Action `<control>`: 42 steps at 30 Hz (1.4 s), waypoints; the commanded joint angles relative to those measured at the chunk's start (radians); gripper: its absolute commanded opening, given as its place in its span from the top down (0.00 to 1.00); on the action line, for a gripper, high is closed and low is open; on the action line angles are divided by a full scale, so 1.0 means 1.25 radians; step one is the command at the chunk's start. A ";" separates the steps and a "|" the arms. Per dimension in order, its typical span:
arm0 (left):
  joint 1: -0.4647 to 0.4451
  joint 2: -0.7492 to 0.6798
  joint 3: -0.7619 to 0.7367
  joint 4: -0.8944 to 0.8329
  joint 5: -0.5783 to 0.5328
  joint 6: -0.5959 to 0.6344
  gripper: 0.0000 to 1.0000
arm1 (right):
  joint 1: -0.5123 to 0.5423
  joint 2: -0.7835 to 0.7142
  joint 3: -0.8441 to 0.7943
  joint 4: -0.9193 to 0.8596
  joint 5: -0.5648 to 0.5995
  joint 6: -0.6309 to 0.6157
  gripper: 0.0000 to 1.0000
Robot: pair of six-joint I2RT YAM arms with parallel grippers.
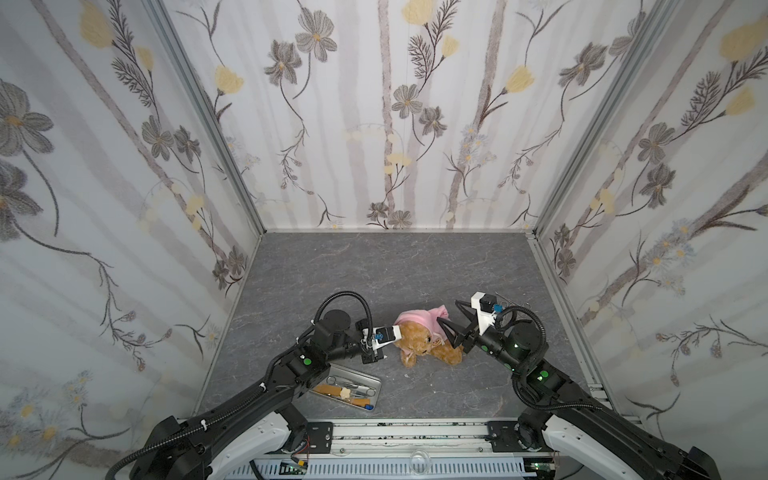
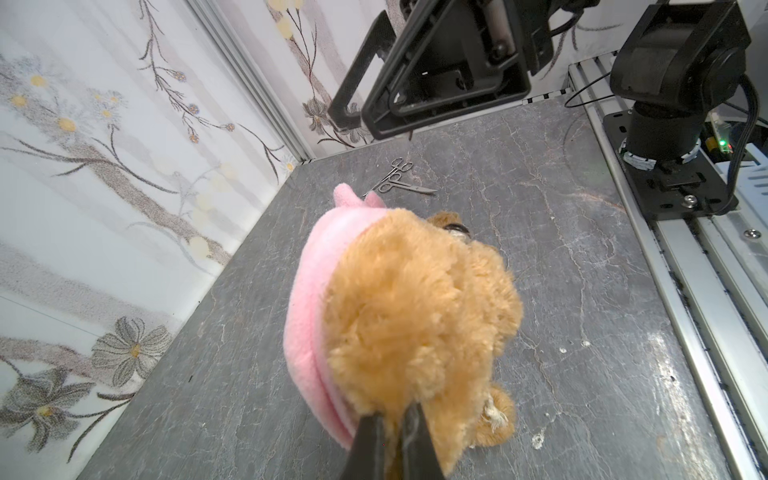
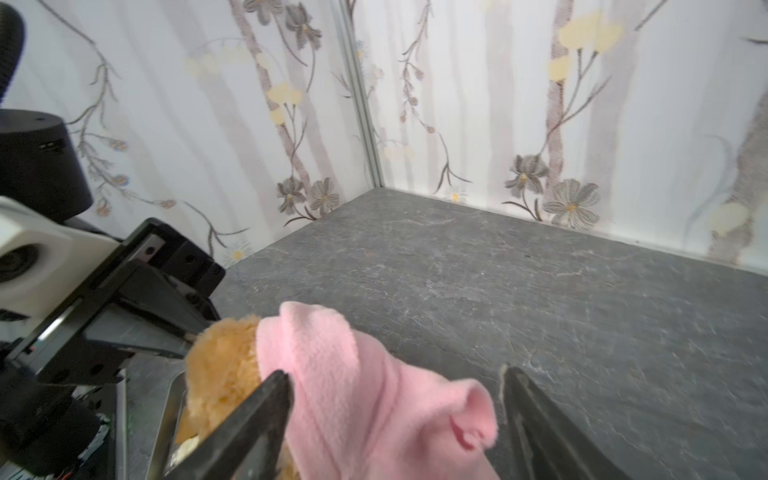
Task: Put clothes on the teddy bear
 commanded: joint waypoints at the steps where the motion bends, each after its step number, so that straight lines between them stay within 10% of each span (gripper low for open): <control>1: -0.003 -0.001 0.007 0.018 0.011 0.018 1.00 | 0.023 0.049 0.032 -0.004 -0.074 -0.062 0.17; 10: -0.019 -0.020 0.006 0.011 -0.008 0.045 1.00 | 0.031 0.247 0.152 -0.114 0.018 -0.001 0.34; 15: -0.027 -0.046 -0.001 0.010 -0.019 0.061 1.00 | 0.006 0.290 0.146 -0.158 0.152 0.123 0.65; 22: -0.027 -0.062 -0.020 0.008 -0.028 0.071 1.00 | -0.032 0.324 0.138 -0.169 0.156 0.213 0.71; 25: -0.027 -0.067 -0.025 0.008 -0.036 0.072 1.00 | -0.034 0.249 0.117 -0.142 0.111 0.145 0.68; 32: -0.028 -0.049 -0.014 0.008 -0.027 0.070 1.00 | 0.010 0.046 0.048 -0.035 -0.113 -0.060 0.25; 42: -0.034 -0.046 -0.011 0.008 -0.028 0.071 1.00 | 0.040 0.215 0.192 -0.125 -0.133 -0.118 0.26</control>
